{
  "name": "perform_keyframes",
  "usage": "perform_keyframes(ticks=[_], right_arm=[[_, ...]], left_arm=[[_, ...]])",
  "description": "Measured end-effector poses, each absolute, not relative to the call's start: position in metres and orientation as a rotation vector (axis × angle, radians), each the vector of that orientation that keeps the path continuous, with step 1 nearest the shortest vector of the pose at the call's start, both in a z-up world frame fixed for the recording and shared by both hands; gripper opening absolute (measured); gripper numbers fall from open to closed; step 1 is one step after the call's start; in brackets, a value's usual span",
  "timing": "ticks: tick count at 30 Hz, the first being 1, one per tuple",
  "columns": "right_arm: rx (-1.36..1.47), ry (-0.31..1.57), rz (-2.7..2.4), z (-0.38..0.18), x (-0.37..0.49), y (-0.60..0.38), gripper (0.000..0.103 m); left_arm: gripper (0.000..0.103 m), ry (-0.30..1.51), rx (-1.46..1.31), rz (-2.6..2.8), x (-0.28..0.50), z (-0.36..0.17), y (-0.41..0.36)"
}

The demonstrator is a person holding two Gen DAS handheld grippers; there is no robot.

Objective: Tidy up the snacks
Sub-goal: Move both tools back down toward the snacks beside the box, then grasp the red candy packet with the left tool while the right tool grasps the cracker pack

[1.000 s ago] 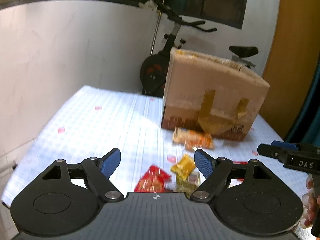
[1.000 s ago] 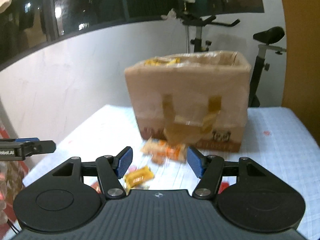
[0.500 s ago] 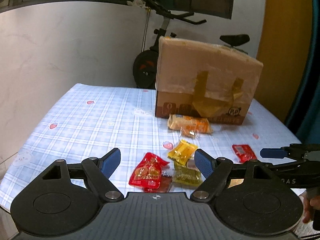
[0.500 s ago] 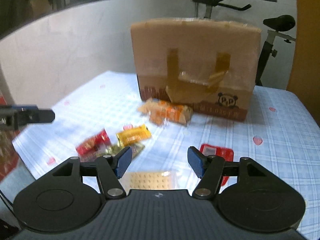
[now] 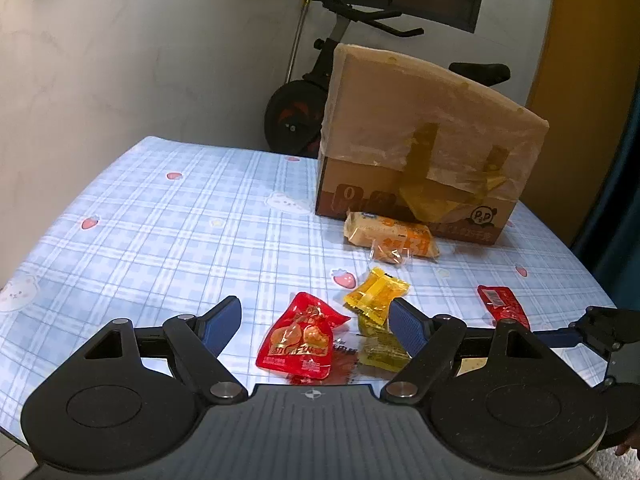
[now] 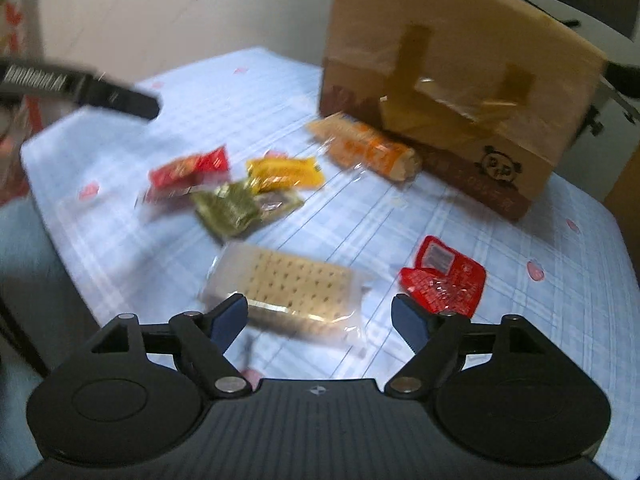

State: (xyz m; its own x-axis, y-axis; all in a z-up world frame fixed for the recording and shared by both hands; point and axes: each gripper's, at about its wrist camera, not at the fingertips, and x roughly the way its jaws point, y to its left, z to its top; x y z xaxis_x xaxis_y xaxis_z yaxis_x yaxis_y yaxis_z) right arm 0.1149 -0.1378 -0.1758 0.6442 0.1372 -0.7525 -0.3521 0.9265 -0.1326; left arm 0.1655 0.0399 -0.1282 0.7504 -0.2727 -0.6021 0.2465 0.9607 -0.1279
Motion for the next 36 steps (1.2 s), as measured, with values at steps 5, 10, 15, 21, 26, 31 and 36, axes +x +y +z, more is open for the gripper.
perform_keyframes(ticks=[5, 10, 15, 21, 26, 31, 36], right_arm=[[-0.344, 0.852, 0.302, -0.187, 0.131, -0.129, 0.083], [-0.351, 0.844, 0.351, -0.189, 0.156, -0.123, 0.083], [-0.337, 0.835, 0.374, -0.194, 0.183, -0.125, 0.083], [-0.190, 0.849, 0.343, -0.197, 0.207, -0.143, 0.069], [-0.115, 0.841, 0.286, -0.196, 0.214, -0.156, 0.060], [-0.014, 0.823, 0.194, -0.197, 0.224, -0.170, 0.052], [0.097, 0.807, 0.155, -0.197, 0.228, -0.182, 0.052]], left_arm=[[0.083, 0.679, -0.039, -0.293, 0.175, -0.129, 0.046], [0.083, 0.687, -0.056, -0.292, 0.193, -0.118, 0.057], [0.083, 0.680, -0.038, -0.286, 0.212, -0.109, 0.058], [0.083, 0.677, -0.028, -0.283, 0.237, -0.099, 0.060], [0.083, 0.653, -0.022, -0.275, 0.257, -0.086, 0.064], [0.083, 0.625, -0.015, -0.253, 0.276, -0.070, 0.065], [0.083, 0.577, -0.058, -0.252, 0.289, -0.047, 0.066]])
